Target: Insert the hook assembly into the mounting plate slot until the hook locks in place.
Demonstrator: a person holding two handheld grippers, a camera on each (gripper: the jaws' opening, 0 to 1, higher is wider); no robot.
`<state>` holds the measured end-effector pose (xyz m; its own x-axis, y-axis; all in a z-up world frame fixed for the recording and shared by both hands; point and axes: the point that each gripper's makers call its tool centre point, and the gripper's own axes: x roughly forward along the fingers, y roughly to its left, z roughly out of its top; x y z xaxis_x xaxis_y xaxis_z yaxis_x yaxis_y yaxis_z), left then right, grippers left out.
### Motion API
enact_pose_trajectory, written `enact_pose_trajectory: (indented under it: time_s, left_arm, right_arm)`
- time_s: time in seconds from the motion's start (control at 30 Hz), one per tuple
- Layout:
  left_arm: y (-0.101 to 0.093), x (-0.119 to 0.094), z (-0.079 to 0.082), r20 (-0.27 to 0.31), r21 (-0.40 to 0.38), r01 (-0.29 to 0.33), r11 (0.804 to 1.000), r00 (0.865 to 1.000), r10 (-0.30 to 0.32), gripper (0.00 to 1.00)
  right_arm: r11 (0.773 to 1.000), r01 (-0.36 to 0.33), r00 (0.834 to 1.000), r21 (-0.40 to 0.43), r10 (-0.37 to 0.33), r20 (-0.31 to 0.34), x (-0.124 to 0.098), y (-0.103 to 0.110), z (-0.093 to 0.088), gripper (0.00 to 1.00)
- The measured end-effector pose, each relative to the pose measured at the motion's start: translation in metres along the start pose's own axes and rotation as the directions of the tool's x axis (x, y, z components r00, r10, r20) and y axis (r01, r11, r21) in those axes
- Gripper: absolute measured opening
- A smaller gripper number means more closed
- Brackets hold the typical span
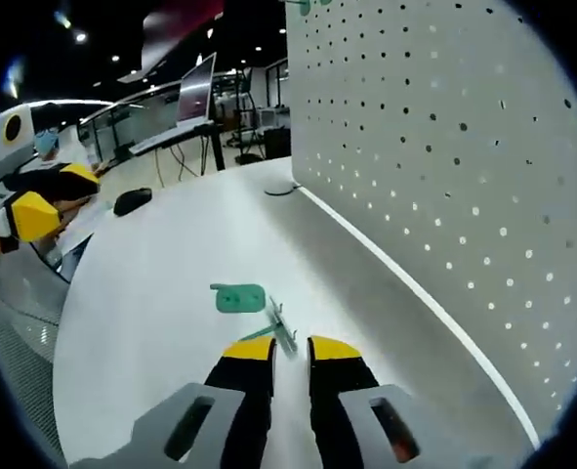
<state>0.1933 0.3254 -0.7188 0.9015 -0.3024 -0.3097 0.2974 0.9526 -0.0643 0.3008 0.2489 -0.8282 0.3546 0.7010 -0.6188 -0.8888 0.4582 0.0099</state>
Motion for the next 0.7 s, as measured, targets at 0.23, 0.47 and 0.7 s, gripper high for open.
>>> enact_pose_trajectory:
  time_s: [0.23, 0.47, 0.7]
  left_arm:
    - [-0.001, 0.002, -0.004, -0.014, -0.005, 0.008, 1.0, 1.0, -0.008, 0.24]
    - [0.001, 0.003, -0.008, -0.027, -0.009, 0.006, 1.0, 1.0, -0.006, 0.23]
    - [0.002, 0.003, -0.011, -0.037, -0.01, 0.005, 1.0, 0.999, -0.005, 0.22]
  right_arm:
    - [1.0, -0.007, 1.0, -0.006, 0.007, -0.011, 0.007, -0.001, -0.006, 0.1]
    - [1.0, -0.012, 1.0, -0.012, 0.012, 0.001, 0.013, 0.0, -0.004, 0.06]
    - [1.0, -0.024, 1.0, -0.01, 0.024, 0.015, 0.012, 0.002, -0.002, 0.02]
